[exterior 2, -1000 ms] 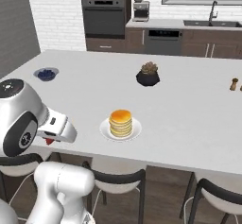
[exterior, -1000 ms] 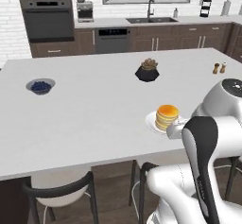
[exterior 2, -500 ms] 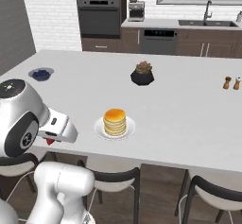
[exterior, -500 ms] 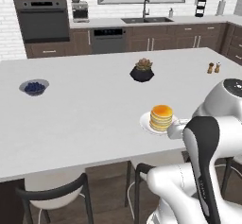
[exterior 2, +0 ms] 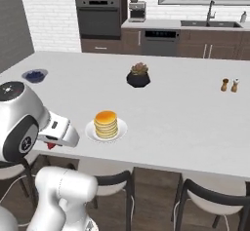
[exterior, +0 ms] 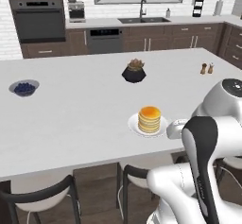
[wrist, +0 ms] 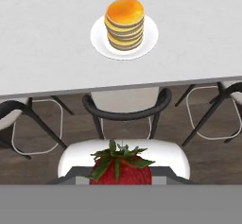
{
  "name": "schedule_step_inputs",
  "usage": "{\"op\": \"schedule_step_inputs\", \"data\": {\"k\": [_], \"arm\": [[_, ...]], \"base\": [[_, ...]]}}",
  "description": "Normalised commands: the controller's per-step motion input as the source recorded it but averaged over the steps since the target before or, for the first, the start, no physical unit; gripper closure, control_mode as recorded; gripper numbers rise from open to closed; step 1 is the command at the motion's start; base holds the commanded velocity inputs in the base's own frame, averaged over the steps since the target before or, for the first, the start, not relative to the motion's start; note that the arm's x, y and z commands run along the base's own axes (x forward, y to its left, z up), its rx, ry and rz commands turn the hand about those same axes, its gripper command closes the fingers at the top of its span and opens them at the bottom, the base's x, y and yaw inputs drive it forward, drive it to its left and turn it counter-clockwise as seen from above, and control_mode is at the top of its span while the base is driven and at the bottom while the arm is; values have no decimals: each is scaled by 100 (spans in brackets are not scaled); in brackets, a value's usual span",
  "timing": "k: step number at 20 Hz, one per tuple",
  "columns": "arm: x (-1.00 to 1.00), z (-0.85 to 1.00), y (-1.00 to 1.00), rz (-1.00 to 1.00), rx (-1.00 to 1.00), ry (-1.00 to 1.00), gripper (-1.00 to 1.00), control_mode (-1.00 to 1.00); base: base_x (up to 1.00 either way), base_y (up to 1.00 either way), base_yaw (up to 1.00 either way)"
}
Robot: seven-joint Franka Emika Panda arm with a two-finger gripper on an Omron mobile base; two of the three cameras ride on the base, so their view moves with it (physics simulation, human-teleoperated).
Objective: Take the strawberry from the fridge and place it on top of the pancake, located on the dining counter.
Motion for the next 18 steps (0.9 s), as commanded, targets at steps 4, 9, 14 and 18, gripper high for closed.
{"op": "schedule_step_inputs", "data": {"k": [4, 9, 14, 18], "arm": [[0, 0, 0, 0, 0, 0, 100, 100], [0, 0, 0, 0, 0, 0, 100, 100], [0, 0, 0, 0, 0, 0, 100, 100], [36, 13, 0, 0, 0, 0, 100, -100]], "base": [[2, -38, 0], [15, 0, 0], [26, 0, 0], [26, 0, 0]]}}
